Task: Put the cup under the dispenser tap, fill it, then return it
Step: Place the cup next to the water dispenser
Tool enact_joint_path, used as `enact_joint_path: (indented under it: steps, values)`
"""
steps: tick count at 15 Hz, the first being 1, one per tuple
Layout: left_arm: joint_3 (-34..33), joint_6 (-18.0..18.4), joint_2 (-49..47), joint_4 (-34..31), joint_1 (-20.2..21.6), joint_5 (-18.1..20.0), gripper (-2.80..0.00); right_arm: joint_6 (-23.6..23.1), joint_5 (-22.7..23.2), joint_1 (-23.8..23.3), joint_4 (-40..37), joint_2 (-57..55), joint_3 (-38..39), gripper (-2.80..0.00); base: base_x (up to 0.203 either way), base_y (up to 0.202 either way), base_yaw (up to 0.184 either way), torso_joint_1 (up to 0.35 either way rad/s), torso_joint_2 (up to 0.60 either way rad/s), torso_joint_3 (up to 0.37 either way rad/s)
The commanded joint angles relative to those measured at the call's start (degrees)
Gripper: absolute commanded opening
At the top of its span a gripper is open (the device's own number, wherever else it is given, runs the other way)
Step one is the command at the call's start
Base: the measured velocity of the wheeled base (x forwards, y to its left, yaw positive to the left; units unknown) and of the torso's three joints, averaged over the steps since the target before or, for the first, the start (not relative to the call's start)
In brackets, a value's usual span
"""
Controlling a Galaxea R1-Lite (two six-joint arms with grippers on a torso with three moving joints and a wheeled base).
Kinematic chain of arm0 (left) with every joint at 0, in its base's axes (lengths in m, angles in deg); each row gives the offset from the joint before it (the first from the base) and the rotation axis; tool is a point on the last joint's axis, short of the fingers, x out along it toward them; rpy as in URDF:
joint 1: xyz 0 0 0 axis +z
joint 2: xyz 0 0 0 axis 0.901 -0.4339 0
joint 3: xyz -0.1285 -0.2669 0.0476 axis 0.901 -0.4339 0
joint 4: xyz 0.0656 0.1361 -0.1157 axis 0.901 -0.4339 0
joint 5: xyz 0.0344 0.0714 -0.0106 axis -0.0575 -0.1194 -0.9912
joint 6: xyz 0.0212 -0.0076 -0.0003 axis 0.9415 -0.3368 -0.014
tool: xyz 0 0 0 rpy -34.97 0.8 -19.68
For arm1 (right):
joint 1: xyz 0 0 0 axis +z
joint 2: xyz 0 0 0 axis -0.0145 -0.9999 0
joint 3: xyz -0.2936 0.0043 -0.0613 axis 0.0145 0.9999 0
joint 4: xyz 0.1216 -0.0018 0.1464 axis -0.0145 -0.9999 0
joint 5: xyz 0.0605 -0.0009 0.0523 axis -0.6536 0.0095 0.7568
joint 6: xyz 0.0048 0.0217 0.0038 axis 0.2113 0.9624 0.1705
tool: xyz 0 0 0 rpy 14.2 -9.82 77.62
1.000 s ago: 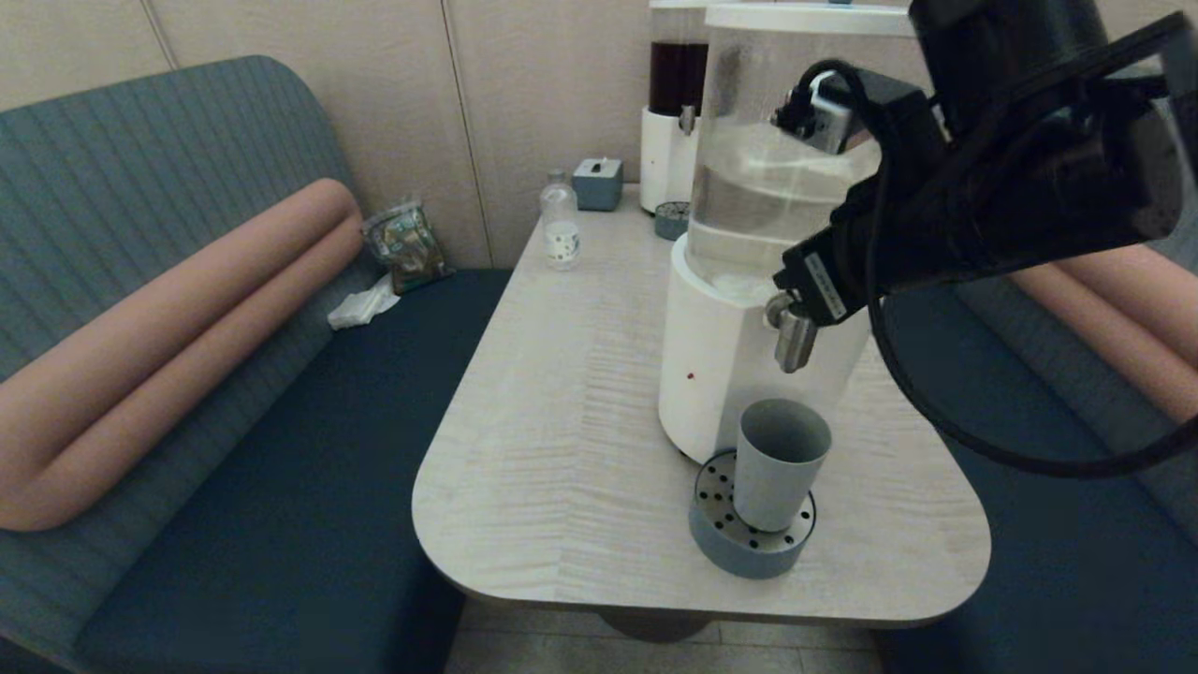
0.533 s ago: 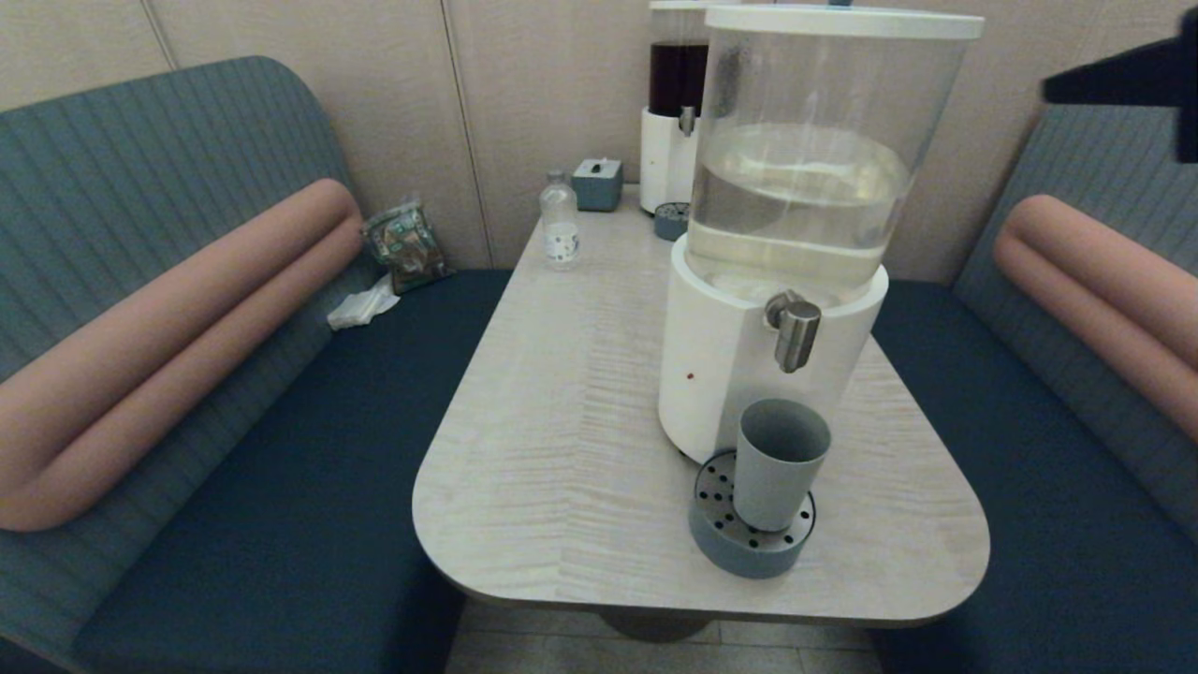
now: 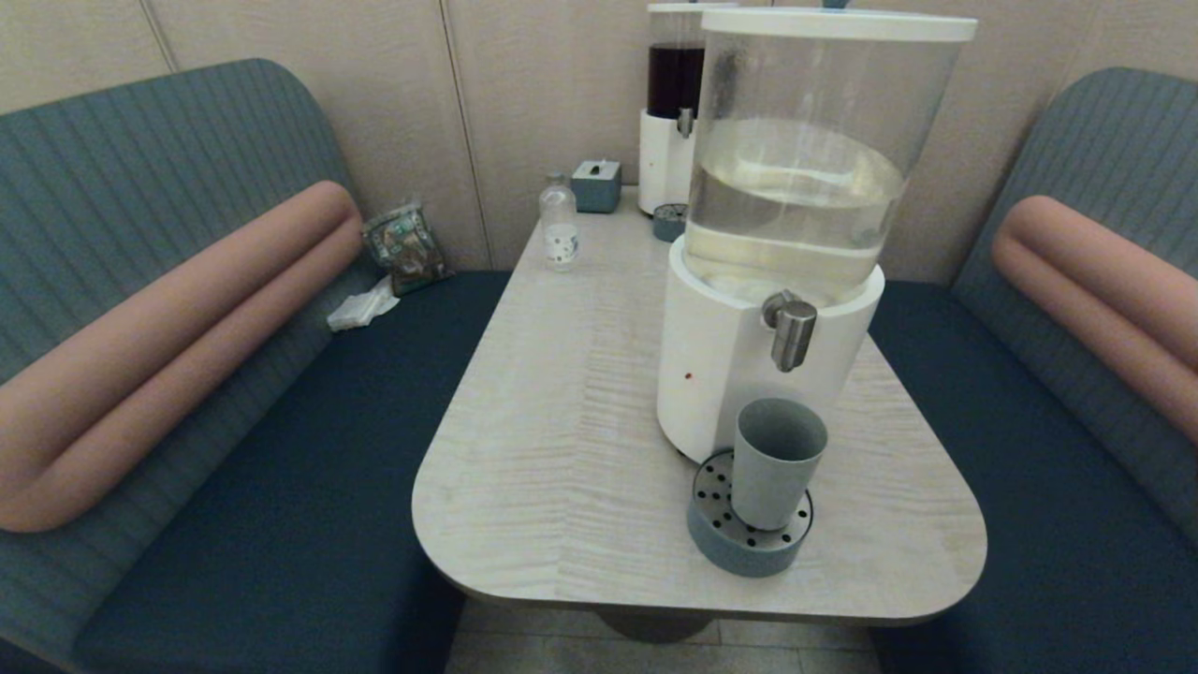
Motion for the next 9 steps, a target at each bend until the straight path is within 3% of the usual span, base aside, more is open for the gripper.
enact_joint_path:
  steps: [1,9]
  values:
    - [0.00,-0.09,-0.08,0.01,0.04,-0.03,-2.80,1.08,-1.31,-1.42,5.28,13.36,10.95,-2.80,0.000,0.000,0.000,0.000,0.00,0.000]
    - [0.00,-0.03,-0.08,0.01,0.04,-0.03,-2.80,-3.19,-1.25,-2.70,32.62,14.11,46.14,-2.80,0.000,0.000,0.000,0.000,0.00,0.000]
